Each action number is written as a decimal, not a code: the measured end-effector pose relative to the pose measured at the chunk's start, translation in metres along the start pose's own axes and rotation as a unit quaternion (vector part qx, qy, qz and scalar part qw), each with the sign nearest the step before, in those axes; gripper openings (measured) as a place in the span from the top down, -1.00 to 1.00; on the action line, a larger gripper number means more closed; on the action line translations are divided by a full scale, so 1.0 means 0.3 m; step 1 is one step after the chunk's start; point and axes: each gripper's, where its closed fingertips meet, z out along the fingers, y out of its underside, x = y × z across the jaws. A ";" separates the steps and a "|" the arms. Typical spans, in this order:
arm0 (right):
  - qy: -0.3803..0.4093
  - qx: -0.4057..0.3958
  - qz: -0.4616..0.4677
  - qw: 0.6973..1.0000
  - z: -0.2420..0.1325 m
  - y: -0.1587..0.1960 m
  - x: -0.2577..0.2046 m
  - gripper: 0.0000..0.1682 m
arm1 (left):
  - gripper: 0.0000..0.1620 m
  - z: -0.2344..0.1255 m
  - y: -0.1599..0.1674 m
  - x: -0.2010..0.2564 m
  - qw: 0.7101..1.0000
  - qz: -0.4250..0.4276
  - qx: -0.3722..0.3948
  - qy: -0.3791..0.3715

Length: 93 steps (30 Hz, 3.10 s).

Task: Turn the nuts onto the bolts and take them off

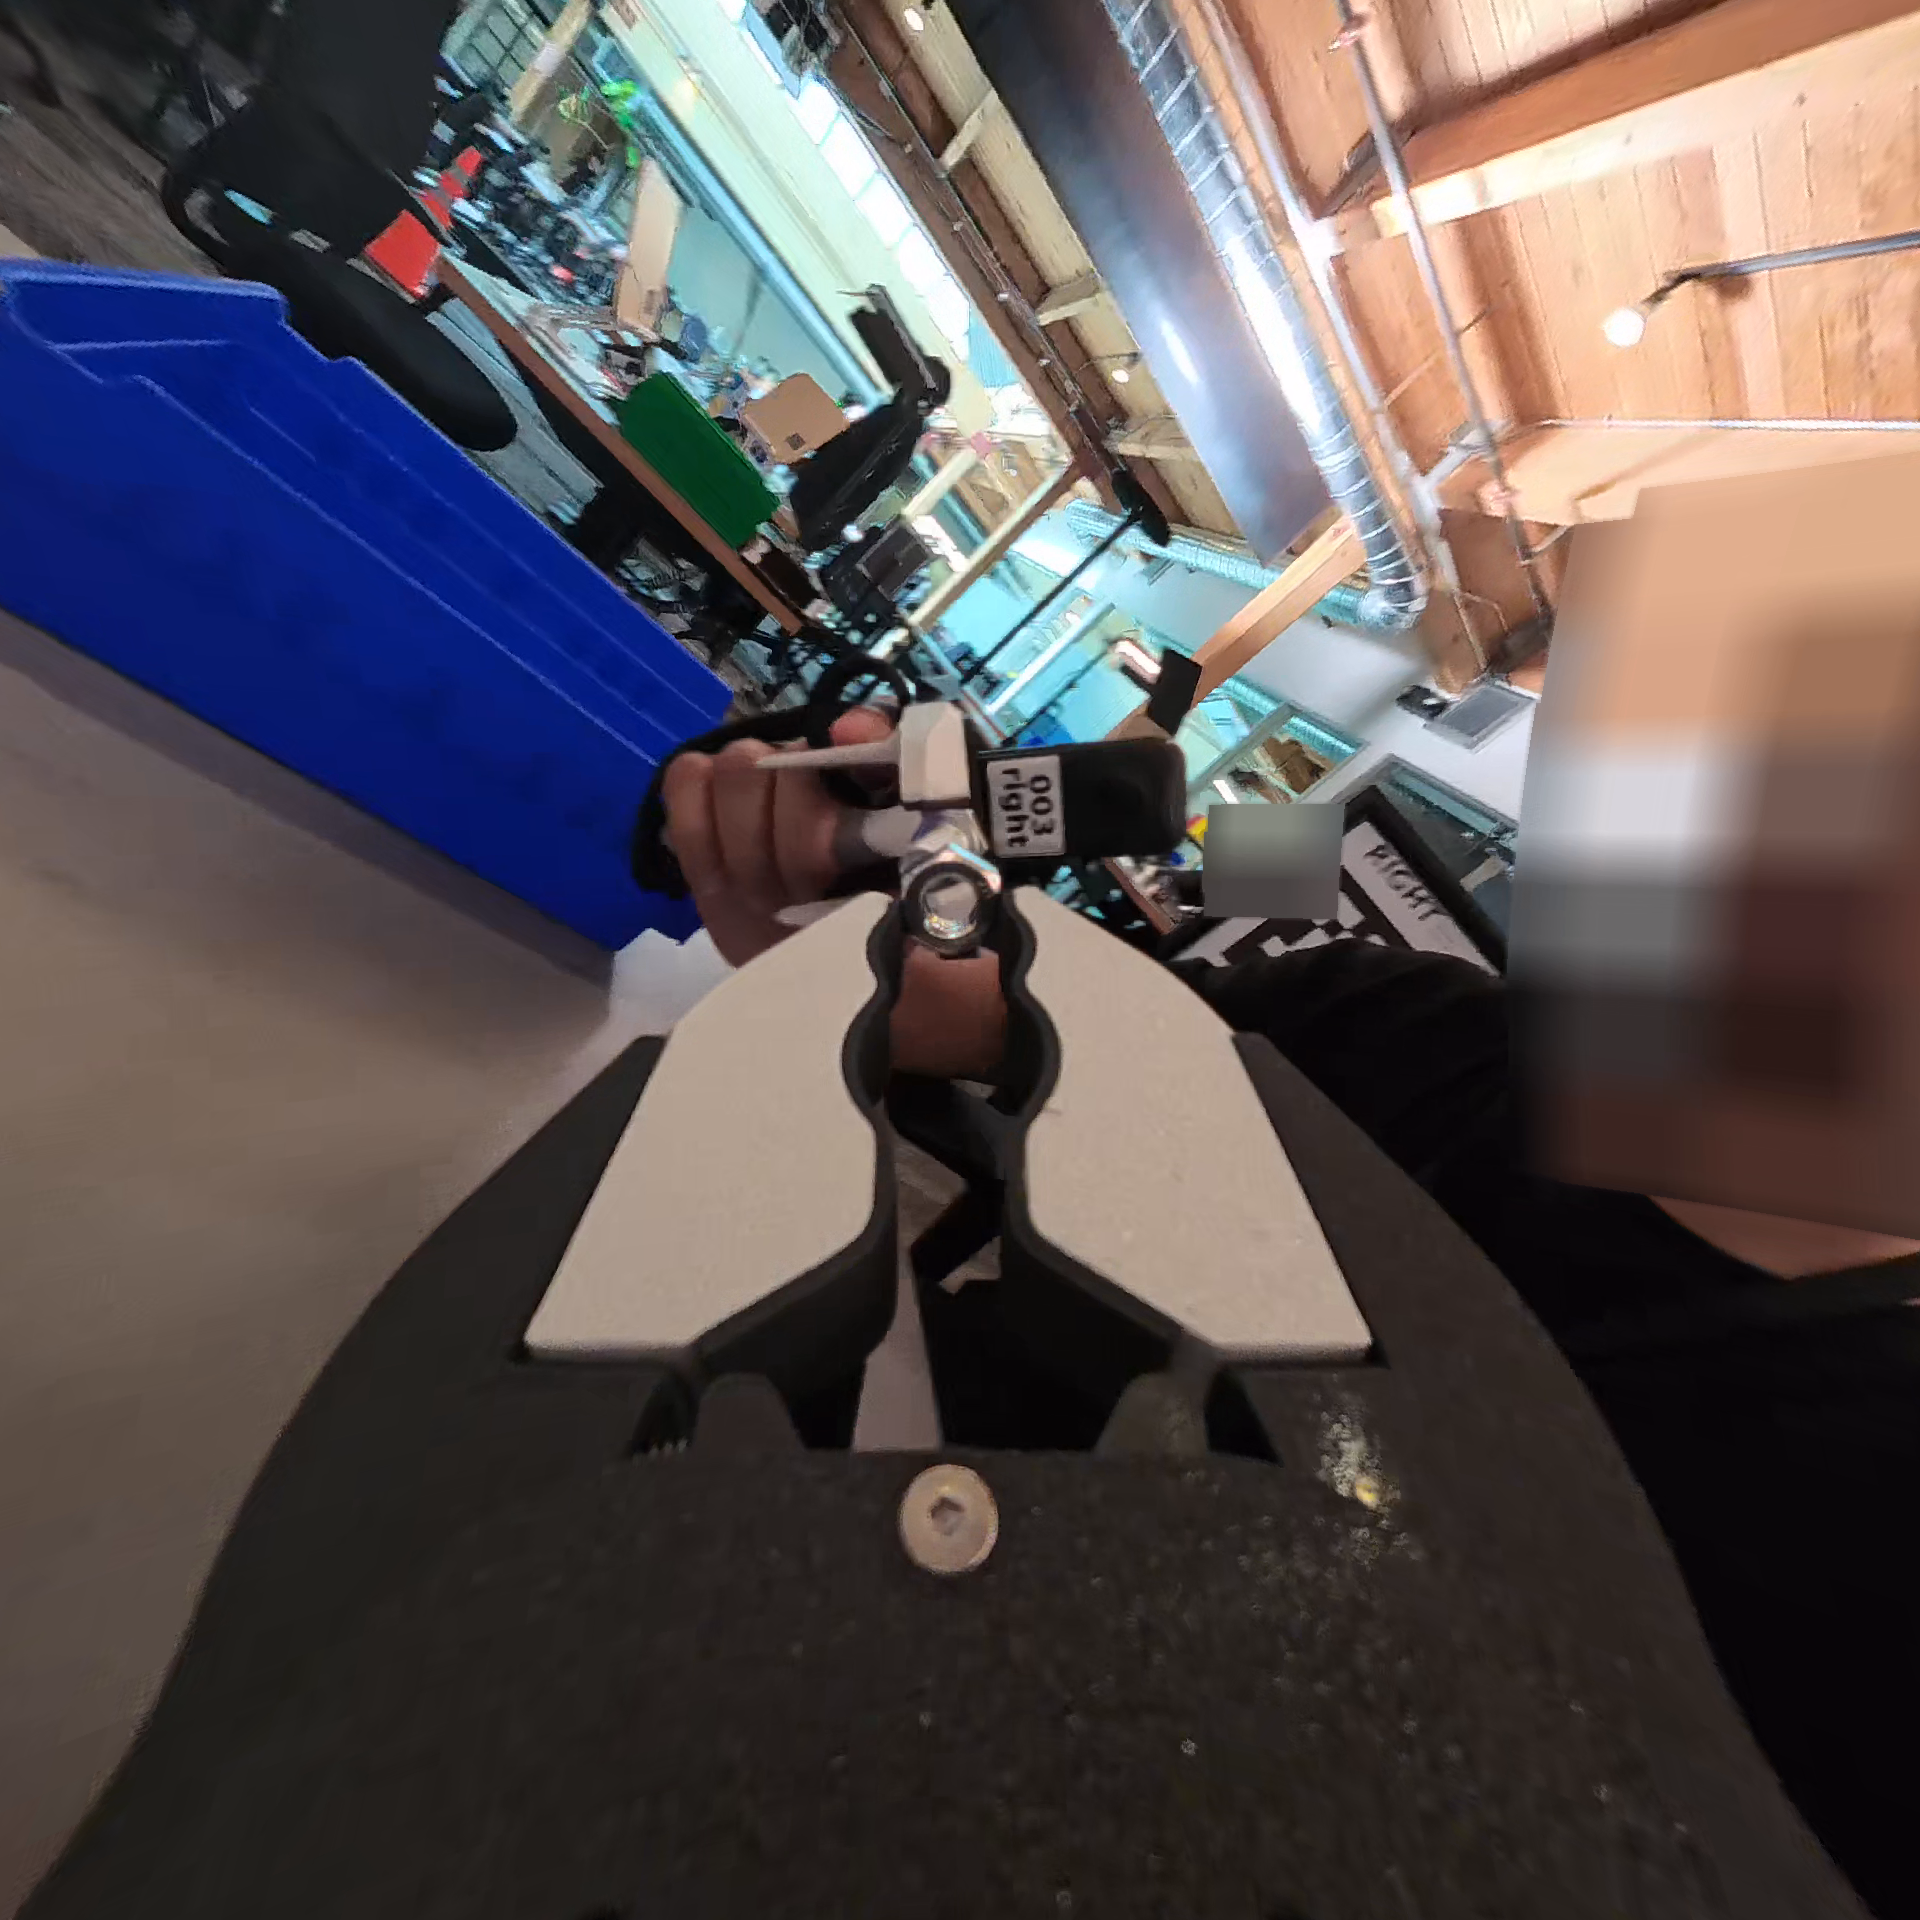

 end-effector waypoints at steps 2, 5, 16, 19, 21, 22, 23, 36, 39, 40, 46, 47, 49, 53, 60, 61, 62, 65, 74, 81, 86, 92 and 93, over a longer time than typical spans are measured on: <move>-0.002 0.007 -0.023 1.000 0.023 -0.018 -0.003 0.79 | 0.81 0.001 0.008 0.014 1.000 -0.011 -0.005 0.012; -0.015 0.007 -0.034 0.999 0.055 -0.027 -0.013 0.80 | 0.81 0.003 0.012 0.027 1.000 -0.014 -0.006 0.018; -0.081 0.025 0.073 0.994 0.083 -0.031 -0.030 0.80 | 0.81 -0.017 0.024 0.008 0.997 -0.059 0.009 0.042; -0.104 0.031 0.196 0.975 0.082 -0.031 -0.022 0.80 | 0.80 -0.012 0.020 0.013 0.999 -0.016 0.021 0.041; -0.118 0.029 0.274 0.954 0.079 -0.025 -0.019 0.80 | 0.80 -0.007 0.020 0.008 0.999 0.049 0.020 0.011; -0.125 0.026 0.318 0.939 0.078 -0.019 -0.018 0.80 | 0.80 -0.005 0.018 0.005 0.996 0.087 0.020 -0.010; -0.135 0.029 0.361 0.922 0.075 -0.018 -0.017 0.80 | 0.80 -0.001 0.019 0.003 0.991 0.127 0.016 -0.029; -0.276 0.037 0.747 0.604 0.037 0.005 -0.041 0.79 | 0.80 0.025 0.039 -0.032 0.686 0.656 -0.160 -0.272; -0.313 0.054 0.792 0.522 0.034 -0.004 -0.051 0.79 | 0.80 0.025 0.033 -0.025 0.626 0.708 -0.177 -0.275; -0.323 0.054 0.802 0.499 0.033 -0.003 -0.059 0.76 | 0.80 0.022 0.036 -0.027 0.600 0.725 -0.190 -0.279; -0.349 0.067 0.822 0.445 0.038 0.002 -0.084 0.79 | 0.80 0.008 0.057 -0.032 0.587 0.725 -0.239 -0.269; -0.353 0.072 0.821 0.443 0.040 0.000 -0.084 0.78 | 0.80 0.008 0.059 -0.028 0.618 0.703 -0.238 -0.258; -0.360 0.085 0.822 0.434 0.043 -0.009 -0.083 0.75 | 0.80 0.008 0.056 -0.017 0.664 0.672 -0.228 -0.236; -0.368 0.089 0.820 0.429 0.043 -0.017 -0.094 0.75 | 0.80 0.005 0.063 -0.009 0.683 0.660 -0.233 -0.207; -0.307 0.082 0.738 0.596 0.041 -0.006 -0.075 0.80 | 0.80 0.011 0.064 -0.018 0.763 0.573 -0.219 -0.204; -0.288 0.079 0.707 0.641 0.042 -0.004 -0.067 0.80 | 0.80 0.012 0.059 -0.021 0.789 0.541 -0.206 -0.205; -0.272 0.082 0.674 0.682 0.041 -0.009 -0.060 0.80 | 0.80 0.016 0.057 -0.017 0.817 0.506 -0.193 -0.197; -0.227 0.108 0.558 0.791 0.033 -0.032 -0.048 0.79 | 0.80 0.032 0.043 0.013 0.890 0.409 -0.130 -0.157; -0.124 0.083 0.256 0.955 0.023 -0.014 -0.058 0.80 | 0.80 0.041 0.062 0.020 0.976 0.199 -0.060 -0.059; -0.216 0.058 0.535 0.815 0.029 -0.001 -0.076 0.79 | 0.80 0.028 0.058 -0.014 0.872 0.436 -0.137 -0.175; -0.274 0.022 0.688 0.672 0.043 0.009 -0.110 0.79 | 0.80 -0.013 0.069 -0.044 0.678 0.627 -0.286 -0.255; -0.326 0.051 0.788 0.519 0.044 -0.002 -0.127 0.76 | 0.80 -0.024 0.084 -0.038 0.630 0.643 -0.362 -0.242; -0.329 0.056 0.792 0.511 0.045 -0.003 -0.126 0.76 | 0.80 -0.023 0.084 -0.037 0.639 0.635 -0.363 -0.238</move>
